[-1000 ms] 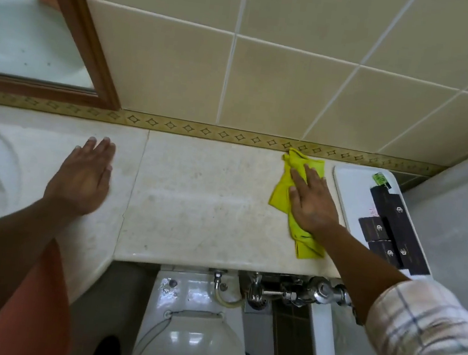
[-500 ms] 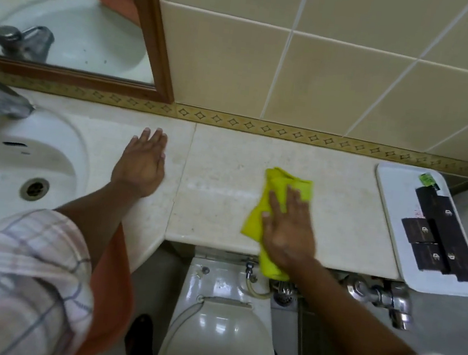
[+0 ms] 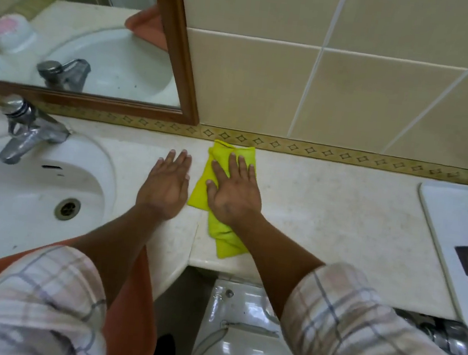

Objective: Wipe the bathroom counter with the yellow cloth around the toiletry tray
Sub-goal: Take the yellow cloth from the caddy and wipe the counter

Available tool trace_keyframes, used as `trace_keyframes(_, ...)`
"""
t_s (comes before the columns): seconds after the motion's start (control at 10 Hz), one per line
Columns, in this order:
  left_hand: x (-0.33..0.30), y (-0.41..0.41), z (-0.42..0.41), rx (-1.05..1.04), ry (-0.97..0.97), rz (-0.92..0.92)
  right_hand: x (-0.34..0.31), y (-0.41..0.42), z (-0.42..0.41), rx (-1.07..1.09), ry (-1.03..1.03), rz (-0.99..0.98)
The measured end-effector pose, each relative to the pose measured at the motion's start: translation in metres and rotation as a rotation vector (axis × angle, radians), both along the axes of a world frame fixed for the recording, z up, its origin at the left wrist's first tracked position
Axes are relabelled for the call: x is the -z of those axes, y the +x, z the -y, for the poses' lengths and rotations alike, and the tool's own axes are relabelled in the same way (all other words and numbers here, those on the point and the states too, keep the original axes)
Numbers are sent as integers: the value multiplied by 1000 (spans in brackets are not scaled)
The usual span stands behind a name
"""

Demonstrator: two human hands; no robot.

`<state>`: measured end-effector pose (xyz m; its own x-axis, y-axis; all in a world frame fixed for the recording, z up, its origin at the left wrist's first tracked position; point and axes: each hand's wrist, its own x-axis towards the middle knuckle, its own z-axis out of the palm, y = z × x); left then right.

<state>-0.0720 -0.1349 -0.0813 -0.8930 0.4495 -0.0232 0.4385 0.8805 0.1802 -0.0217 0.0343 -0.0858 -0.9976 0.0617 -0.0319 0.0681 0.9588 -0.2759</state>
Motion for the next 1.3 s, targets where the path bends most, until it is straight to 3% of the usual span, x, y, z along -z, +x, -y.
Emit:
trace_keyframes(0.2,9,-4,2,14,13,-44,0,15,-54,27,-23,2)
trace_keyframes(0.4,9,-3,1,12,-21,-30,-5,83,-206,306,68,32)
trace_keyframes(0.5,10,-4,-1,15,-12,-32,-8,116,-261,336,81,40)
trace_keyframes(0.8,12,-4,-9,9,-2,-48,-3,178,-223,340,58,37)
trace_keyframes(1.0,12,-6,-4,-12,19,-66,1,143,-96,204,44,38)
trace_keyframes(1.1,7,5,-17,-146,13,-35,-5,133,-62,128,-32,30)
trace_keyframes(1.2,-14,23,-76,-86,192,-7,-19,150,-74,375,-250,-65)
trace_keyframes(1.3,-38,52,-146,87,283,310,-25,179,-89,655,-363,29)
